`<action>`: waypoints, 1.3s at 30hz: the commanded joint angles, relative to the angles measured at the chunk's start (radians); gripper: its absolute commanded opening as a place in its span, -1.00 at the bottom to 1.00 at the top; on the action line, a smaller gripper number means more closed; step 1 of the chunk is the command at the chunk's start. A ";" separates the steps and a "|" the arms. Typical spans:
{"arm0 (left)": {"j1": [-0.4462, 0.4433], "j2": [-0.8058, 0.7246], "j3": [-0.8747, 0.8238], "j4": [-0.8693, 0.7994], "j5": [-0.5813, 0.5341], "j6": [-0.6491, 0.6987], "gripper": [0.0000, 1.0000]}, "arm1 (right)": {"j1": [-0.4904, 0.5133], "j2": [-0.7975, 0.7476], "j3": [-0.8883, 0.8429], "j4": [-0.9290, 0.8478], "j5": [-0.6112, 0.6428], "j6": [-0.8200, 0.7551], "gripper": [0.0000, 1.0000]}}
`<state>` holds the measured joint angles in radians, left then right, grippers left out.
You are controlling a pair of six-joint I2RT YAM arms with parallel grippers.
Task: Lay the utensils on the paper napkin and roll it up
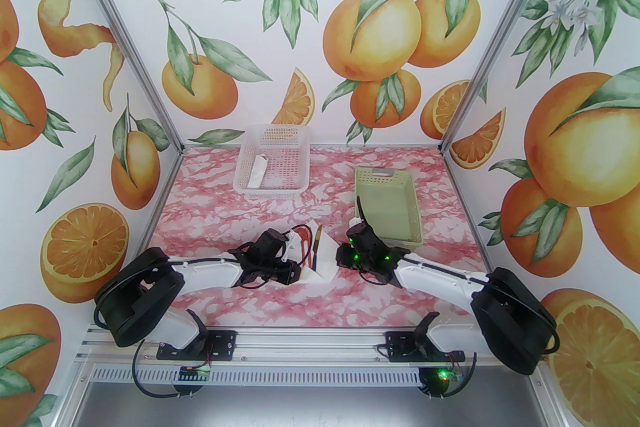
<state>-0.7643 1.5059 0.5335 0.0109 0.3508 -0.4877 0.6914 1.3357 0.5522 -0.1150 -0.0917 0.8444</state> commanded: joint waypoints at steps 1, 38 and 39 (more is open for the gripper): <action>0.007 -0.009 0.011 -0.031 -0.016 0.018 -0.75 | 0.005 0.020 0.025 0.061 -0.087 0.009 -0.92; 0.007 -0.009 0.010 -0.017 -0.014 0.017 -0.75 | 0.171 0.338 0.099 0.546 -0.174 0.258 -0.97; 0.007 -0.009 0.010 -0.016 -0.015 0.017 -0.75 | 0.173 0.346 0.100 0.551 -0.172 0.260 -0.97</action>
<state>-0.7643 1.5059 0.5339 0.0101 0.3496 -0.4873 0.8536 1.6588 0.6243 0.3676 -0.2703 1.0851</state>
